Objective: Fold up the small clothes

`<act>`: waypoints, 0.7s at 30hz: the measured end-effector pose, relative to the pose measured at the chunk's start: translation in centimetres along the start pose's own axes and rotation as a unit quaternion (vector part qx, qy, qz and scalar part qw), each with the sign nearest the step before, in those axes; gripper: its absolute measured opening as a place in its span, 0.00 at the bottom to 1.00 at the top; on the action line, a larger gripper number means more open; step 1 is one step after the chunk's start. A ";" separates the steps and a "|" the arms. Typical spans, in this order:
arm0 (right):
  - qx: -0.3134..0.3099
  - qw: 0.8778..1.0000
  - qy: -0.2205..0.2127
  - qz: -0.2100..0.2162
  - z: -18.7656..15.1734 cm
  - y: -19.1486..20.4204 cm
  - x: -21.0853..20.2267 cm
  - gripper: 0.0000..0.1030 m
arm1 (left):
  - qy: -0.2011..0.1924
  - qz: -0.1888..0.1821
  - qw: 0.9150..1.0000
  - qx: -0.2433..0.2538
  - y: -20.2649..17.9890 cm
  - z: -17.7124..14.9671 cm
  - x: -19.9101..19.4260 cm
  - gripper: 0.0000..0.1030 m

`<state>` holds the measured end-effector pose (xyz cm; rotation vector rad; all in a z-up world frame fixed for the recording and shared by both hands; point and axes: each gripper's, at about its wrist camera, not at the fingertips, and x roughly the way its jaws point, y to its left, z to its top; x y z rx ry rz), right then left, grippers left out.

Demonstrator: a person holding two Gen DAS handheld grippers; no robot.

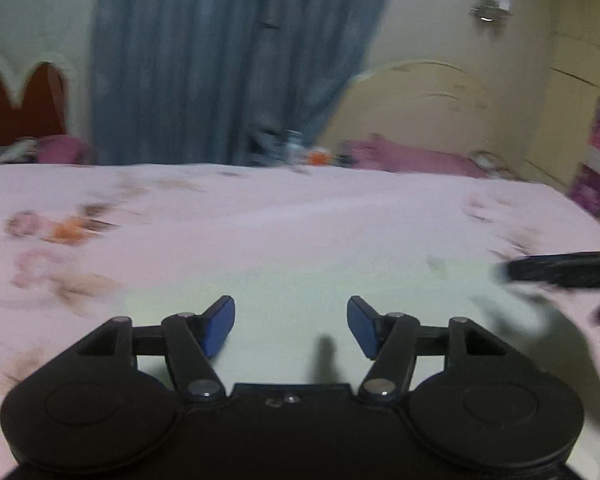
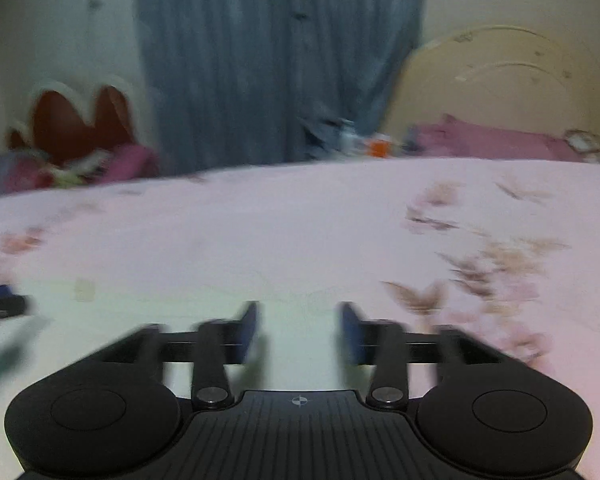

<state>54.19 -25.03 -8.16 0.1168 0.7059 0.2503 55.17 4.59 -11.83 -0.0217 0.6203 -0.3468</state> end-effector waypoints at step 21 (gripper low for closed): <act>-0.073 0.997 0.021 0.000 -4.7 2.6 -4.3 0.49 | 0.024 -0.001 0.999 0.021 -2.8 -3.8 -2.4 0.58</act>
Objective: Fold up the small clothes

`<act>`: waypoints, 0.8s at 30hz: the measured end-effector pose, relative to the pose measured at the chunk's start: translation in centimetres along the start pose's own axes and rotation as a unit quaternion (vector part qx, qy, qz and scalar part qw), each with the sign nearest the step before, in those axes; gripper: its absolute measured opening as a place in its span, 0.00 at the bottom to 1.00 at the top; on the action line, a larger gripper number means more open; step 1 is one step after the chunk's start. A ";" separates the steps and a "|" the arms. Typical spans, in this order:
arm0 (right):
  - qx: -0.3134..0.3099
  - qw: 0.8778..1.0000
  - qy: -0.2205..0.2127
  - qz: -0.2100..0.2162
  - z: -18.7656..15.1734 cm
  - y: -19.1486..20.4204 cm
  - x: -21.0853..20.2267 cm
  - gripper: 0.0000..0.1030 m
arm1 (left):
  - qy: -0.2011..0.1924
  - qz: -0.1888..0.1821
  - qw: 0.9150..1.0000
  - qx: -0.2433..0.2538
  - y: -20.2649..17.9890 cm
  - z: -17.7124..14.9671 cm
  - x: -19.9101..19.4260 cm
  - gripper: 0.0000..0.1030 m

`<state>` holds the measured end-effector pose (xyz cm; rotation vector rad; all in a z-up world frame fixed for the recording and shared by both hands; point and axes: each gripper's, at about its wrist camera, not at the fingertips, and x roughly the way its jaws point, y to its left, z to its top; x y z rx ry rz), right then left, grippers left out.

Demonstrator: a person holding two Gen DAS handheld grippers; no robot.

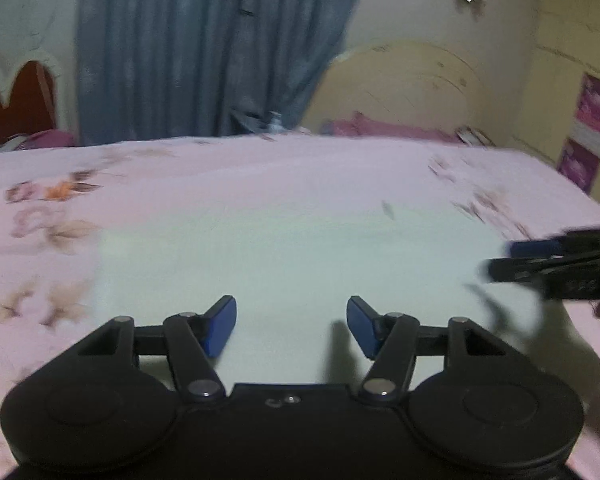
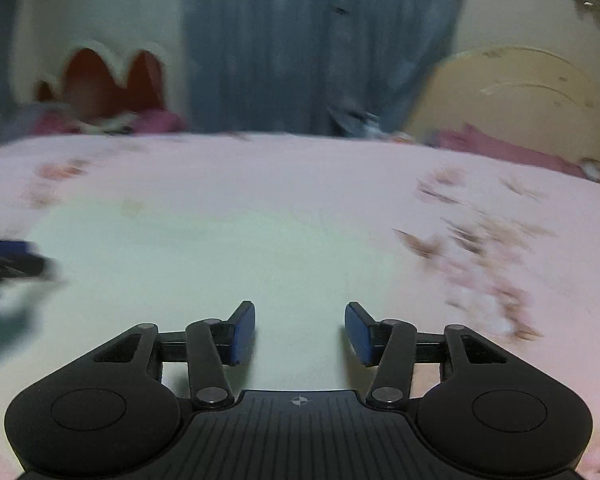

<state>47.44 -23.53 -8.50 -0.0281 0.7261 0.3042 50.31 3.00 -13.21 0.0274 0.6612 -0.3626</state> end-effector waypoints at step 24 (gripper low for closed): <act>-0.022 0.997 0.051 0.056 -5.0 5.7 -3.4 0.33 | 0.017 0.016 1.000 0.005 -3.6 -5.7 -6.2 0.58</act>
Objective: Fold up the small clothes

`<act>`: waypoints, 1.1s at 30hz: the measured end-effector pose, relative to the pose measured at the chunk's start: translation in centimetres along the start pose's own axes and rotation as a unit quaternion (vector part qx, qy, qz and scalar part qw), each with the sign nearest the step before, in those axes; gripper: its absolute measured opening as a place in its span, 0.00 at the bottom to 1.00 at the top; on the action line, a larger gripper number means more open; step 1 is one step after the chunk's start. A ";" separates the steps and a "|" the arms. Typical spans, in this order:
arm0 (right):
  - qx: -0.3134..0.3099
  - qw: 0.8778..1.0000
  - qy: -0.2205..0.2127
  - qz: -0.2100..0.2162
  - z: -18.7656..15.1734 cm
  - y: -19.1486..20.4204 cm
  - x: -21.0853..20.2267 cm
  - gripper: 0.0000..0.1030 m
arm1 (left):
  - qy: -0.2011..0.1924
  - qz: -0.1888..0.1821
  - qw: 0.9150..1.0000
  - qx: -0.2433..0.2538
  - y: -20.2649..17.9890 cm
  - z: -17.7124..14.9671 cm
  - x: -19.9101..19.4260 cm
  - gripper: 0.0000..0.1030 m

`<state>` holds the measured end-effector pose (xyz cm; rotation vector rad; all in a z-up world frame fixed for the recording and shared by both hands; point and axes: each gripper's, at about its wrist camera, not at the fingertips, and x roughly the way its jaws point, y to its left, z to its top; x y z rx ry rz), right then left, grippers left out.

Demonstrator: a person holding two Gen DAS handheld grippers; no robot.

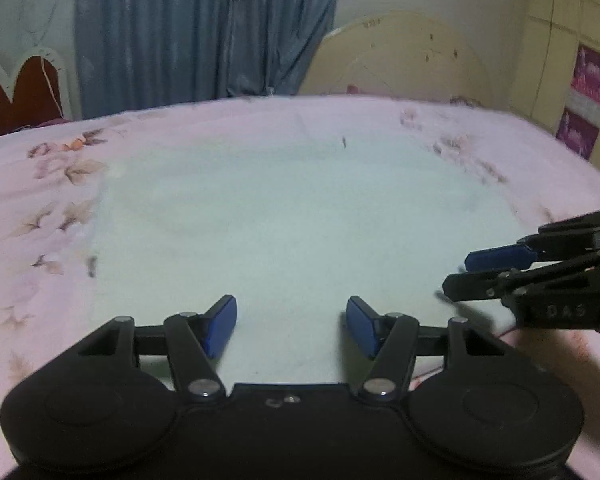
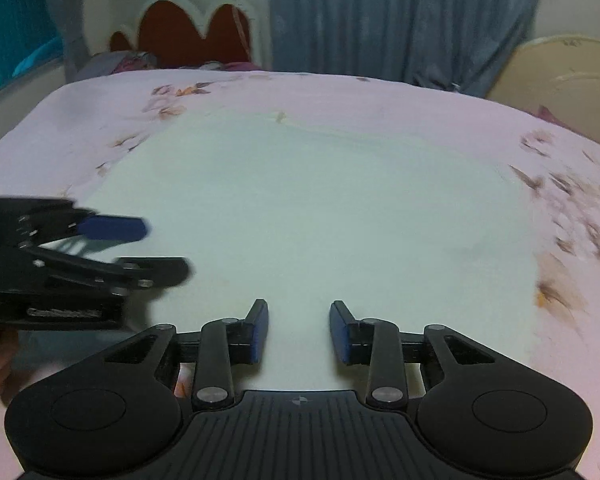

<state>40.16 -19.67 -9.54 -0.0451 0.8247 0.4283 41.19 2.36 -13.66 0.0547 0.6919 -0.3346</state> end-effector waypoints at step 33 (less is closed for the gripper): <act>0.058 0.996 -0.011 -0.074 -3.9 -4.6 -6.8 0.16 | 0.021 0.061 0.997 -0.040 3.2 -2.9 -3.6 0.53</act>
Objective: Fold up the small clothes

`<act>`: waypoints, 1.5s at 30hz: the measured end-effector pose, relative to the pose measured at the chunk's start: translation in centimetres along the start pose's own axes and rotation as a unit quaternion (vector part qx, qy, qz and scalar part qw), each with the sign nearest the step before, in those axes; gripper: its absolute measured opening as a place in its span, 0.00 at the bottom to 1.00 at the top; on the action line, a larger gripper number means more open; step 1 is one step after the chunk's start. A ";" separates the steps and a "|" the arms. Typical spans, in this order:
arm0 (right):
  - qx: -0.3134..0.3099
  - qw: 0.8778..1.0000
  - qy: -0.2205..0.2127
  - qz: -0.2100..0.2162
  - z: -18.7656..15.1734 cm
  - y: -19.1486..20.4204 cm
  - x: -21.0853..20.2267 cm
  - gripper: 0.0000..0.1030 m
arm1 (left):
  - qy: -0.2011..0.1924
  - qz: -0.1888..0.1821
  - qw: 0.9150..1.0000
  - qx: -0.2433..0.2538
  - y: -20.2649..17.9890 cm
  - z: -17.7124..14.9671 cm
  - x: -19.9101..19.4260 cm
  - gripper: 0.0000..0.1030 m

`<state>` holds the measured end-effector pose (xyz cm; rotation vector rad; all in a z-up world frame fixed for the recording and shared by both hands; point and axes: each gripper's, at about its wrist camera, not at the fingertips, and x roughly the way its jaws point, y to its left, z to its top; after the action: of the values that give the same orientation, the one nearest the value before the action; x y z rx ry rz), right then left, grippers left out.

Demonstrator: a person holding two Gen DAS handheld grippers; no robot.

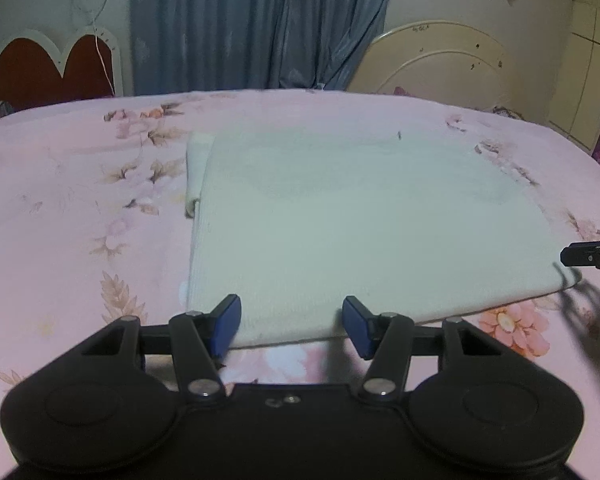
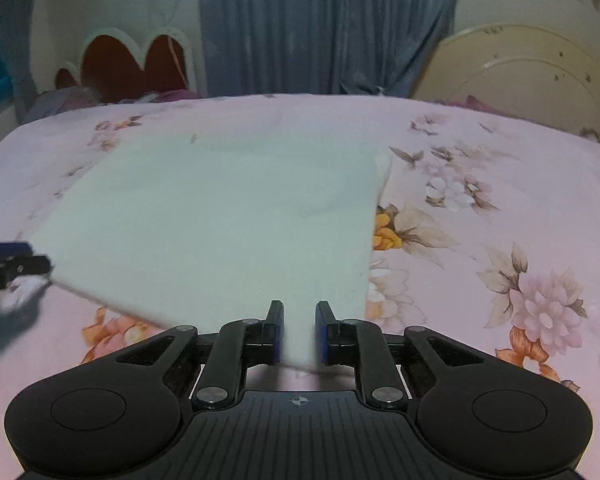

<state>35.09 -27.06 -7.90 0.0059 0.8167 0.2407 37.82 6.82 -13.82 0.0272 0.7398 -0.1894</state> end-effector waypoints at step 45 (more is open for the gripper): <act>0.052 0.994 -0.022 0.092 4.5 4.4 3.0 0.04 | -0.092 -0.098 0.891 -0.433 5.9 -3.5 2.1 0.44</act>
<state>39.43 -21.78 -6.55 0.1851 0.7851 0.3702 38.02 12.63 -18.06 -0.9112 0.5825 -0.0377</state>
